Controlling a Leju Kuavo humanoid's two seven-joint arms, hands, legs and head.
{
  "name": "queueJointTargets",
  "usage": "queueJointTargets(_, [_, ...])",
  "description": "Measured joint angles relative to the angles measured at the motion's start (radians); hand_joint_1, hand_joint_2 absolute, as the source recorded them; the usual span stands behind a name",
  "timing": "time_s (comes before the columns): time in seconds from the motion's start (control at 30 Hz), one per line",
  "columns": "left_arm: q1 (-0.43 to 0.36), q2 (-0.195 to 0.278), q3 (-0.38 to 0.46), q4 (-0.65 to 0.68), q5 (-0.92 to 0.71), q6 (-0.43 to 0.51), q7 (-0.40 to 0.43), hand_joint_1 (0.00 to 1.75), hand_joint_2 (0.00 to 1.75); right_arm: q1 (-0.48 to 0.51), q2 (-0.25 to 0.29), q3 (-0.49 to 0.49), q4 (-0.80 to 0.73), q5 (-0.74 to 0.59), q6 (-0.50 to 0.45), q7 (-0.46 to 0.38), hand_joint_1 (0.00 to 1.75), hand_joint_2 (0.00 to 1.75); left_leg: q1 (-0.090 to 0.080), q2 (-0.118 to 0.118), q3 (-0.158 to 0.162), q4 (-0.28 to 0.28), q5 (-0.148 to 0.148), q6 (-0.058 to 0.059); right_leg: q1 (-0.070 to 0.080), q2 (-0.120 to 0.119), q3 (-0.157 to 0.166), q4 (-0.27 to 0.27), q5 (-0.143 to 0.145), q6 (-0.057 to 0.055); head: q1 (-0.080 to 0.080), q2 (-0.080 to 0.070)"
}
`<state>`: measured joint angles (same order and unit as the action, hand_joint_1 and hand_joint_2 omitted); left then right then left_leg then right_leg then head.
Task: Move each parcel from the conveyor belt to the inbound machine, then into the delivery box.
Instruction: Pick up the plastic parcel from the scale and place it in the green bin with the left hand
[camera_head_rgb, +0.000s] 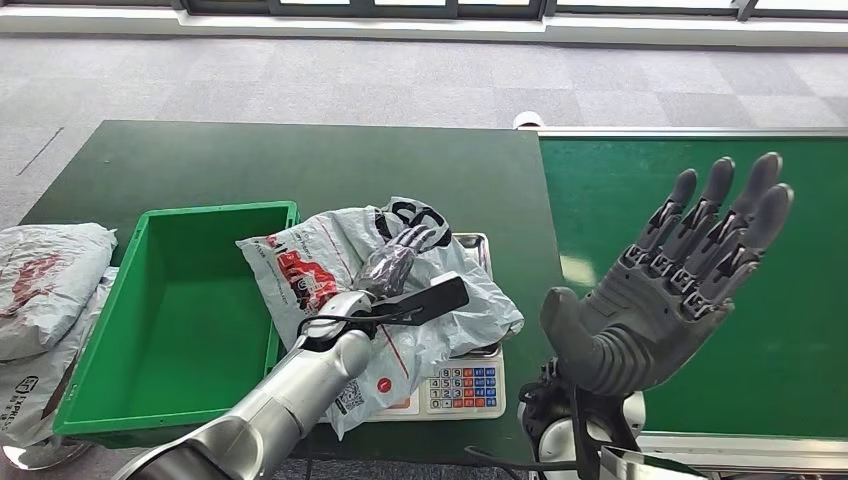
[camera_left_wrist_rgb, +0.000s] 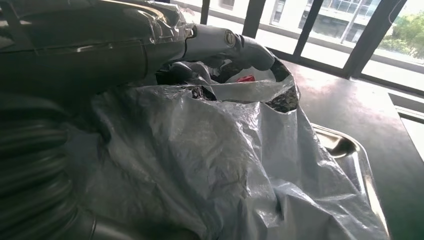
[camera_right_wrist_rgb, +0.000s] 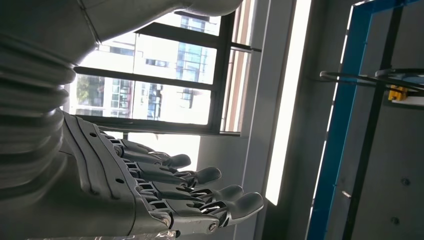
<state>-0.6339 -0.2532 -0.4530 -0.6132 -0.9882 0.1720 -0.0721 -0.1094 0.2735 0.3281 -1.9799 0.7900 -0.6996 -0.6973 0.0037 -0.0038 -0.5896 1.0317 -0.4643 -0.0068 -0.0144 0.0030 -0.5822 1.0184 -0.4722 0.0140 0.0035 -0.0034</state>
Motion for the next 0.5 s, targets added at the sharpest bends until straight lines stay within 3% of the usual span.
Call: queueJointTargets(0.5, [-0.032, -0.012, -0.002, 0.067, -0.076, -0.021, 0.001, 1.75, 1.75, 0.0, 0.0, -0.002, 0.013, 0.003, 0.0, 0.0, 0.0, 1.75, 0.0, 0.0, 0.0, 0.0, 0.0, 0.0, 0.0, 0.0, 0.0, 0.0, 0.0, 0.0, 0.0, 0.0])
